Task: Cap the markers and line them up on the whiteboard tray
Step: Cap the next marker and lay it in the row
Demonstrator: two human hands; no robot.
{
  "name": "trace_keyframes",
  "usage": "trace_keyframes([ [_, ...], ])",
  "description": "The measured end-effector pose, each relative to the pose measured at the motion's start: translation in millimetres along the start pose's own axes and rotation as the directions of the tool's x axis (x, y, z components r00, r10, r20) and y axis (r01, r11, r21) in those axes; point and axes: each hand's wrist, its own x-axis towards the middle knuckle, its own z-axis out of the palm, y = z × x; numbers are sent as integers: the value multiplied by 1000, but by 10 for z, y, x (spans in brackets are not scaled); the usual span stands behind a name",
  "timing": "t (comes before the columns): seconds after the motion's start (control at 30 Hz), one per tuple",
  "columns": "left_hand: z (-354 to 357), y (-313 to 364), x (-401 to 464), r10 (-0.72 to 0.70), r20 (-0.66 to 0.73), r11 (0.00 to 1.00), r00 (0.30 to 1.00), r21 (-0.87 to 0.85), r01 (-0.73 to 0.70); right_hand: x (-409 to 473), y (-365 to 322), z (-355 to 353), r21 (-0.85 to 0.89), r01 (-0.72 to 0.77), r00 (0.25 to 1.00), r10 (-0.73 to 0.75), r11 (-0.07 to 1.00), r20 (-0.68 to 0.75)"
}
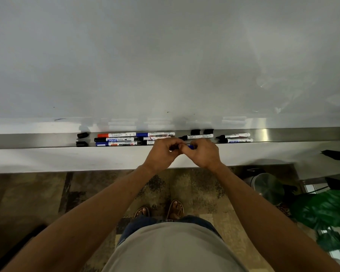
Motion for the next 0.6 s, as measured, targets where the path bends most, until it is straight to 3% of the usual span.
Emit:
trace_keyframes([
  [0.3,-27,-39,68,-40,54,999,998,-4,41,-57,24,131,-34,76,992,-79,997,-97],
  [0.43,-31,-94,133,-37,141,992,989,123,19,-23,217,196,-73,206,975,-212,976,-72],
  [0.6,-2,-178,196,-45,34,950,998,309,33,90,404,206,-227,206,958,-243,952,-152],
])
